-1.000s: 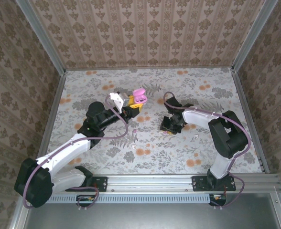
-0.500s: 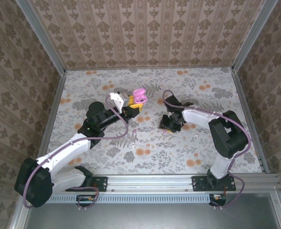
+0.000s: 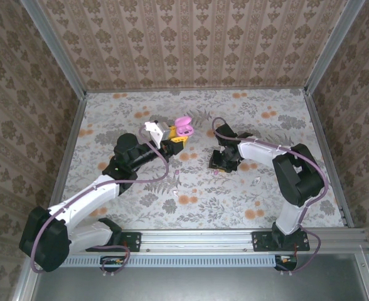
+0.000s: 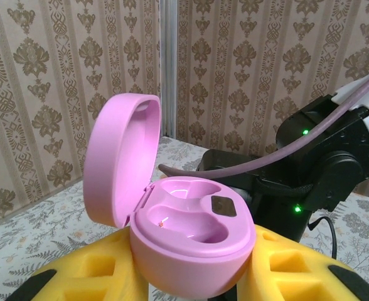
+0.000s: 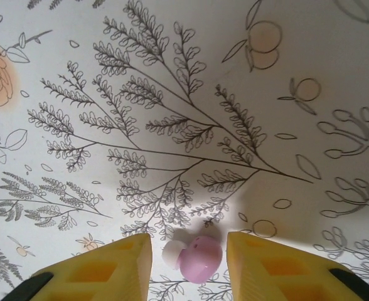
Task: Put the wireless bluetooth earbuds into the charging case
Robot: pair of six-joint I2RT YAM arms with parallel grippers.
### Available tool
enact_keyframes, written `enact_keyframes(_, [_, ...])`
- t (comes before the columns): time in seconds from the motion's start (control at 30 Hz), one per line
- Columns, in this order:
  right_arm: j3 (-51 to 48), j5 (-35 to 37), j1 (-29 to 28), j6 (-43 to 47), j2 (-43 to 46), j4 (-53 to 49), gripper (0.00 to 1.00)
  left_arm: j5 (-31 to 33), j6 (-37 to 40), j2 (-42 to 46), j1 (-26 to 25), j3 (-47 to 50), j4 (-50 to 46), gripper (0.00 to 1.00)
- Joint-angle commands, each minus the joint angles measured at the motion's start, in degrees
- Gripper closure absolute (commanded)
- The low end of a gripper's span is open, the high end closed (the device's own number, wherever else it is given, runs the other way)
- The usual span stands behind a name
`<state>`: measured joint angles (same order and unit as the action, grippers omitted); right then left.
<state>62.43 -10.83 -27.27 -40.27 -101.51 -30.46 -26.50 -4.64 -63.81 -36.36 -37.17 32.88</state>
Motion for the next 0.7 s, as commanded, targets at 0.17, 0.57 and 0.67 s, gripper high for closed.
enact_keyframes(0.17, [-3.3, 0.9, 0.5, -1.5, 4.6, -1.0, 0.61, -0.1, 1.2, 0.0, 0.1, -1.6, 1.0, 0.66])
enact_keyframes(0.57, [-4.6, -4.0, 0.5, -2.8, 2.0, 3.3, 0.65, 0.0, 1.1, 0.2, 0.1, -1.5, 0.9, 0.66])
enact_keyframes(0.67, [-4.3, -4.3, 0.4, -2.5, 1.3, 3.1, 0.65, -0.1, 1.0, 0.0, 0.1, -1.7, 0.9, 0.66])
